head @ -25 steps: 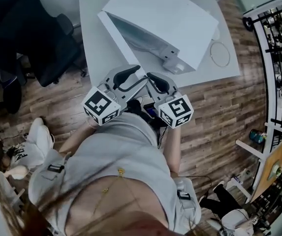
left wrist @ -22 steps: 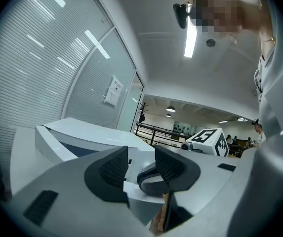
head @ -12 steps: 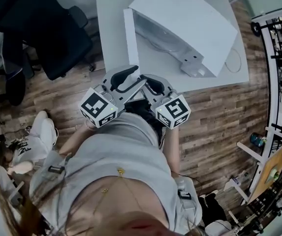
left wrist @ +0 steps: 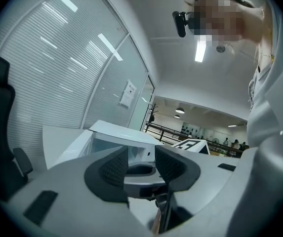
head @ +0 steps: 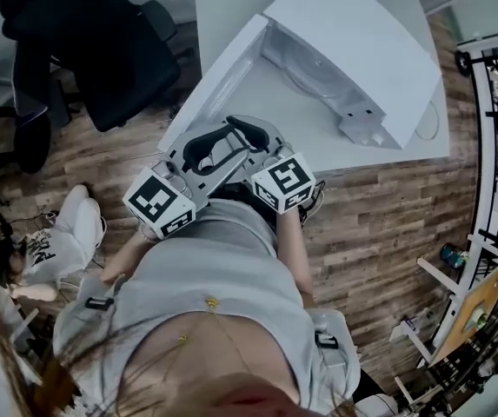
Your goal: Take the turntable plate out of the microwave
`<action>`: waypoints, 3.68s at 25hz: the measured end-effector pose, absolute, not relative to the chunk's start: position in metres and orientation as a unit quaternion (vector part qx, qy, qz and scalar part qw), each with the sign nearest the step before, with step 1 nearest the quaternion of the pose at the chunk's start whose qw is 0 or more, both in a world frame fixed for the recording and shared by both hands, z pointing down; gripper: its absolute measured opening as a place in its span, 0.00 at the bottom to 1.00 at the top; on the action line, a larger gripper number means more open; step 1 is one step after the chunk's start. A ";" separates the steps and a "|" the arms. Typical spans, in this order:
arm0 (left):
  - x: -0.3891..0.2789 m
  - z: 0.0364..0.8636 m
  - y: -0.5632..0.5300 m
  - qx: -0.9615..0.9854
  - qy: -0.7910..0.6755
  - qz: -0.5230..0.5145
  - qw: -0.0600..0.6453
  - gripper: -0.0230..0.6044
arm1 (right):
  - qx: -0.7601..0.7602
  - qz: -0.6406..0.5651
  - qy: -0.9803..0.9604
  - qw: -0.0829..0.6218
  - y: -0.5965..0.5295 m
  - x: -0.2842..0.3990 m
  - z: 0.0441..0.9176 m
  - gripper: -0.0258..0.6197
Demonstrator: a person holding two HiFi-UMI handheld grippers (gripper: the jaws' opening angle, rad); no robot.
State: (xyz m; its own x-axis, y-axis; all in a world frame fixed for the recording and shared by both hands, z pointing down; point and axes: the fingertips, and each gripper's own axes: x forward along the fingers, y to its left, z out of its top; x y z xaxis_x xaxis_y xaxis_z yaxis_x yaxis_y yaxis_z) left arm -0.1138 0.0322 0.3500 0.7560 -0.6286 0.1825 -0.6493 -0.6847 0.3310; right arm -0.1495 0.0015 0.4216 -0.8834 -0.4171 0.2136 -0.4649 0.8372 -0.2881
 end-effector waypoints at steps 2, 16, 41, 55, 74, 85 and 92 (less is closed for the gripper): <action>-0.112 0.359 0.030 0.919 -0.343 0.034 0.190 0.31 | 0.247 0.161 -0.953 0.072 -0.006 -0.146 0.419 0.10; -0.062 0.426 -0.054 0.932 -0.322 0.063 0.157 0.35 | 0.456 0.176 -0.868 0.089 -0.055 -0.032 0.446 0.10; -0.041 0.508 -0.134 0.917 -0.311 0.126 0.214 0.35 | 0.551 0.239 -0.795 0.090 -0.114 0.033 0.518 0.11; -0.021 0.557 -0.174 0.907 -0.314 0.151 0.237 0.35 | 0.569 0.277 -0.766 0.114 -0.136 0.048 0.569 0.17; -0.015 0.638 -0.185 0.728 -0.337 0.013 0.596 0.38 | 0.543 0.562 -0.614 -0.110 -0.140 0.065 0.641 0.30; -0.009 0.652 -0.194 0.668 -0.330 -0.060 0.664 0.21 | 0.518 0.589 -0.599 -0.165 -0.156 0.071 0.649 0.19; -0.013 0.649 -0.184 0.658 -0.324 -0.075 0.676 0.15 | 0.521 0.582 -0.602 -0.165 -0.146 0.066 0.649 0.19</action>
